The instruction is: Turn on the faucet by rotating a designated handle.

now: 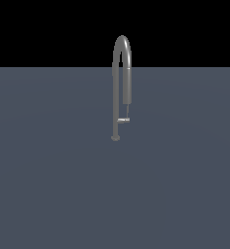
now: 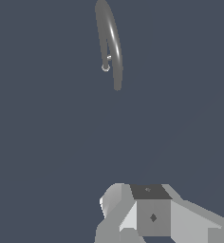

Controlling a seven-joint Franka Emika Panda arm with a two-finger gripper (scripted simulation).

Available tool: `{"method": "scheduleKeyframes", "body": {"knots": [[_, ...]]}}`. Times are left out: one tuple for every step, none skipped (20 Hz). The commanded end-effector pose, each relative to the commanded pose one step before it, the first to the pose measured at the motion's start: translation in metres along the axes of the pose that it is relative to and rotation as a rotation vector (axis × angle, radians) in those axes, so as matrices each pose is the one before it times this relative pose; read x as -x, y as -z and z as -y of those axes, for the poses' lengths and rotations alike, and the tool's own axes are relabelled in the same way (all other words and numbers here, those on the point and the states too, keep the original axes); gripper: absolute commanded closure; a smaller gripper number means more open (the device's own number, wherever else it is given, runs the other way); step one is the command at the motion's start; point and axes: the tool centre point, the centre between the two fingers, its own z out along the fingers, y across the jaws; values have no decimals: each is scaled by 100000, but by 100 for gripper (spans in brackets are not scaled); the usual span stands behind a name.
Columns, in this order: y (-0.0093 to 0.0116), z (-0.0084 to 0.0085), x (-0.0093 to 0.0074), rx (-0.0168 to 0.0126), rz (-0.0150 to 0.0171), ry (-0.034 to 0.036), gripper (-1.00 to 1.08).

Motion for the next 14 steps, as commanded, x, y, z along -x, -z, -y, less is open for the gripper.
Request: {"method": "scheduleKeyframes", "body": {"knots": [[-134, 108, -699, -1300, 1825, -1337, 108], [-57, 54, -343, -644, 881, -655, 108], [-61, 60, -372, -698, 955, -710, 108], [-66, 64, -401, -754, 1031, -766, 108], [-71, 69, -430, -809, 1106, -822, 108], [-76, 73, -461, -866, 1183, -879, 108], [-81, 77, -492, -924, 1263, -938, 108], [-86, 83, -522, -981, 1341, -996, 108], [-91, 87, -553, -1039, 1420, -1054, 108], [-93, 89, -566, -1065, 1455, -1079, 108], [-93, 90, -569, -1071, 1463, -1084, 108], [-93, 90, -572, -1078, 1471, -1090, 108], [-94, 90, -576, -1085, 1480, -1096, 108], [-94, 92, -578, -1090, 1486, -1100, 108]]}}
